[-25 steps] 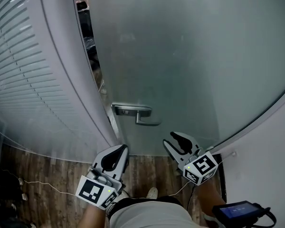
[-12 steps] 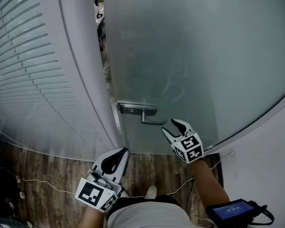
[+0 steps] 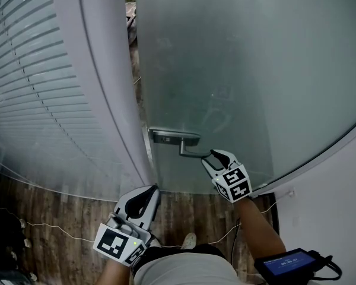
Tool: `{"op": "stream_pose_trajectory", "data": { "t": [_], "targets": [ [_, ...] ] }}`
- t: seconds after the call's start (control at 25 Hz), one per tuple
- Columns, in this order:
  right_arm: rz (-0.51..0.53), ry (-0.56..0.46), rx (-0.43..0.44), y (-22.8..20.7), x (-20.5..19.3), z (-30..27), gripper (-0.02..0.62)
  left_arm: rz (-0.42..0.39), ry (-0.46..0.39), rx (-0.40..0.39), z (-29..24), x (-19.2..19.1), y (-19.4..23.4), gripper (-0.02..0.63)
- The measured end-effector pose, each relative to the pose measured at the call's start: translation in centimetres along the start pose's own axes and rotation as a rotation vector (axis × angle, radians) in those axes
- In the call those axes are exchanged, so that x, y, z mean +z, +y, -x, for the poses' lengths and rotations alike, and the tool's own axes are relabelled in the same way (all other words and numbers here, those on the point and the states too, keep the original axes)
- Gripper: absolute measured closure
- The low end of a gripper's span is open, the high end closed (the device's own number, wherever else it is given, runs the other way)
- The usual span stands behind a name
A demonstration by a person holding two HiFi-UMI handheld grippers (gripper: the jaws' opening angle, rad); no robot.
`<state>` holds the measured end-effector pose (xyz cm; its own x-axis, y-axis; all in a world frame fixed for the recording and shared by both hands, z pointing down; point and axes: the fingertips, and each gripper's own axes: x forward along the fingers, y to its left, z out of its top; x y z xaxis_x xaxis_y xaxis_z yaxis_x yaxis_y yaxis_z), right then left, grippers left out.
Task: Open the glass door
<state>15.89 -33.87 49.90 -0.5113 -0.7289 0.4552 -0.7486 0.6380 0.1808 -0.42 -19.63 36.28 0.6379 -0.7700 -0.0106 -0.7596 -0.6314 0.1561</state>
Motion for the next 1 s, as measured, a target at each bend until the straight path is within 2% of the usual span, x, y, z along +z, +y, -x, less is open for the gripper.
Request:
{"op": "stream_pose_trajectory", "data": {
  "t": [0.4,1.0],
  "targets": [
    [-0.009,-0.004,-0.003,-1.0,0.2,-1.0,0.430,-0.012,-0.004,0.007,-0.3,0.1,-0.9,0.607],
    [-0.073,0.030,-0.064,-6.1,1.6,-6.6,0.433,0.005,0.003,0.046,-0.2,-0.5,0.0,0.607]
  ]
}}
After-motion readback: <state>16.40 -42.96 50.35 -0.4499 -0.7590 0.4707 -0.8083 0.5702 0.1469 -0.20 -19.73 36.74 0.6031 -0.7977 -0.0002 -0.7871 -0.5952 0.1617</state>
